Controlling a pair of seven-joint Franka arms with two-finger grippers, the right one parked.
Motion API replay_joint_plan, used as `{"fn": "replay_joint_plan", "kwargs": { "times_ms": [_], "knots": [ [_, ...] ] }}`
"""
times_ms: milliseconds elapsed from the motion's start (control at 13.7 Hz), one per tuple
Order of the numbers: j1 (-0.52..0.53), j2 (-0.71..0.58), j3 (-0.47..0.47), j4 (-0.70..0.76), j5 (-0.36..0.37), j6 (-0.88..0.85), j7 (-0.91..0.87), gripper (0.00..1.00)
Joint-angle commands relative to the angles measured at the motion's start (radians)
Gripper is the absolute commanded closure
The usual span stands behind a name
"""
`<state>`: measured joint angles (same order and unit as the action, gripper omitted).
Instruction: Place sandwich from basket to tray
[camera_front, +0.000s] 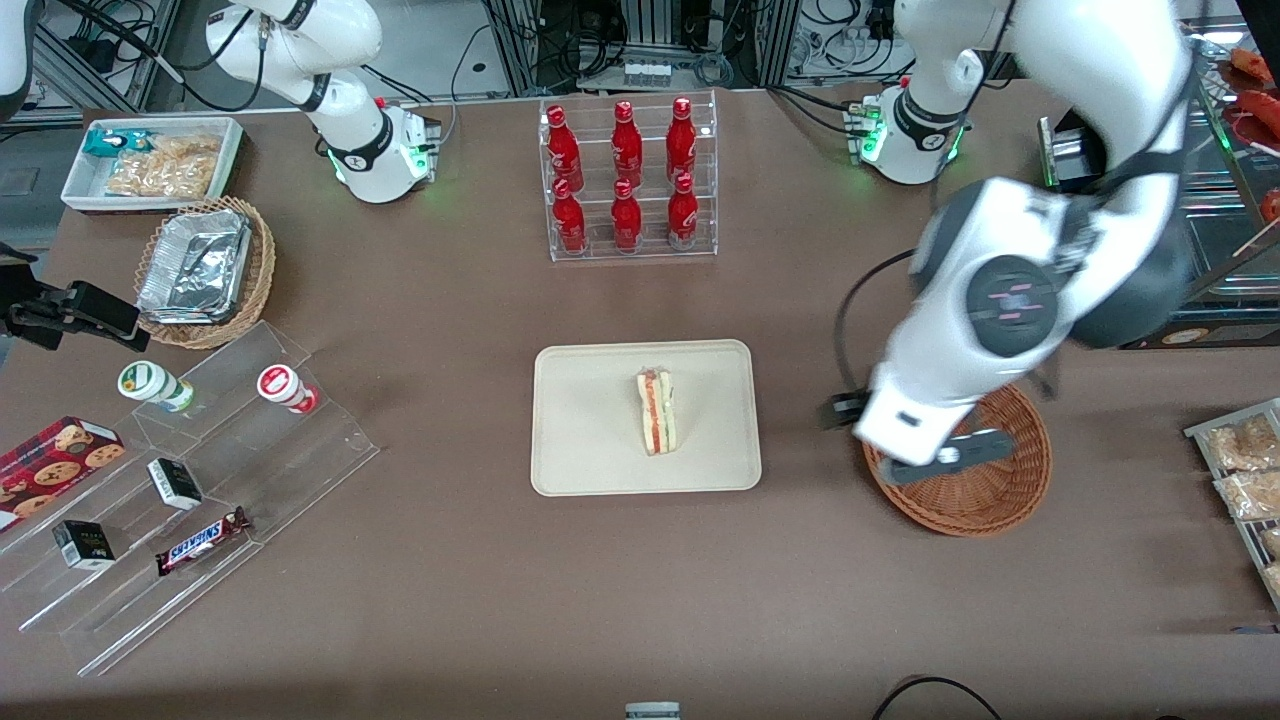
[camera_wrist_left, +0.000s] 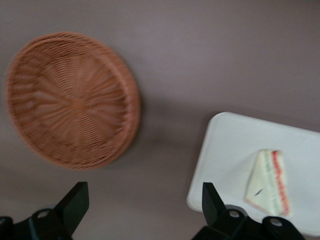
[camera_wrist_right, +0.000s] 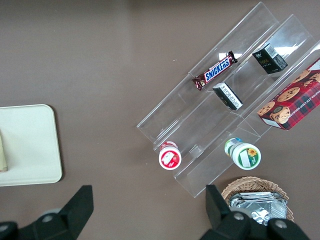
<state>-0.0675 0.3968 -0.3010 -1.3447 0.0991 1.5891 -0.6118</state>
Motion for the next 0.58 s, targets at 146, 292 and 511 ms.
{"fn": "replay_joint_plan", "kwargs": {
  "times_ms": [146, 292, 511],
  "knots": [
    [0.201, -0.182, -0.004, -0.082, -0.048, -0.226, 0.165, 0.00],
    [0.239, -0.208, -0.004, -0.074, -0.047, -0.286, 0.243, 0.00],
    [0.239, -0.236, -0.004, -0.089, -0.039, -0.320, 0.248, 0.00]
  ]
}}
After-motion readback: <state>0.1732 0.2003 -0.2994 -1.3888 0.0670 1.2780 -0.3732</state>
